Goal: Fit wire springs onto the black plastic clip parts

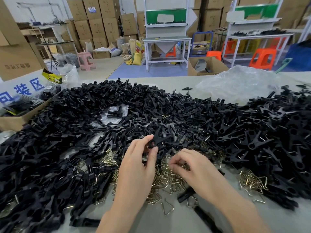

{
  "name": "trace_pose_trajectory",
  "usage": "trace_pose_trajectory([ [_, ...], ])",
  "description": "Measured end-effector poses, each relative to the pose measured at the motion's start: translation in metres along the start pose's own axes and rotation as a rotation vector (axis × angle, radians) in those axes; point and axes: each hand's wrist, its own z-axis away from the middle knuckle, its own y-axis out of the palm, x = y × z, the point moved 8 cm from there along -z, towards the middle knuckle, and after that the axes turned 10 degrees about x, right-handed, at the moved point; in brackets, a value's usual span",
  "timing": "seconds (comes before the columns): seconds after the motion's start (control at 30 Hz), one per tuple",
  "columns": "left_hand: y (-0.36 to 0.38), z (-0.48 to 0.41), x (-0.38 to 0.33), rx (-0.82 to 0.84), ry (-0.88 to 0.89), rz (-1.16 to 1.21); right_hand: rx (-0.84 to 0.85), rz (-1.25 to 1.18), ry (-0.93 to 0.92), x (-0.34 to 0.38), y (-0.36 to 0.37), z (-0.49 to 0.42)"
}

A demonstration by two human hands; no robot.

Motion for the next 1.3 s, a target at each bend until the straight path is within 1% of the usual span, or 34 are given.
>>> trace_pose_trajectory([
  [0.17,0.0,0.0,0.0,-0.005,0.007,-0.009,-0.055,-0.207,0.025,-0.005,-0.003,0.002],
  [0.27,0.0,0.0,0.001,-0.008,0.007,-0.009,-0.115,-0.378,0.046,-0.01,-0.007,0.002],
  [0.37,0.0,0.0,0.0,-0.009,0.009,-0.003,-0.16,-0.547,0.029,-0.011,-0.013,0.0],
  [0.43,0.0,0.0,0.0,-0.012,0.016,0.001,-0.174,-0.615,0.015,-0.009,-0.017,-0.001],
  [0.53,0.001,0.0,-0.001,-0.011,0.024,0.004,-0.214,-0.619,0.016,-0.008,-0.021,0.0],
  [0.67,0.001,0.0,-0.001,-0.011,0.028,0.003,-0.266,-0.519,0.039,-0.006,-0.025,0.005],
  [0.8,0.002,0.0,-0.001,0.001,0.033,-0.007,-0.29,-0.483,0.023,-0.005,-0.026,0.006],
  [1.0,0.003,0.0,-0.002,0.013,0.03,-0.009,-0.252,-0.569,-0.001,-0.006,-0.021,0.003],
  [1.07,0.003,0.0,-0.002,0.015,0.028,-0.011,-0.254,-0.514,0.006,-0.008,-0.021,0.005],
  [1.1,0.003,0.0,-0.002,0.013,0.03,-0.009,-0.235,-0.444,0.013,-0.007,-0.02,0.004],
  [1.13,0.002,0.0,-0.002,0.008,0.031,-0.006,-0.184,-0.342,0.032,-0.007,-0.016,0.003],
  [1.23,0.0,0.0,0.0,-0.022,0.023,0.002,0.025,0.081,0.11,-0.007,0.009,-0.001],
  [1.27,-0.001,0.0,0.001,-0.032,0.02,0.002,0.053,0.153,0.109,-0.007,0.014,-0.002],
  [1.3,-0.002,0.0,0.002,-0.037,0.019,0.001,0.052,0.169,0.097,-0.005,0.015,-0.003],
])
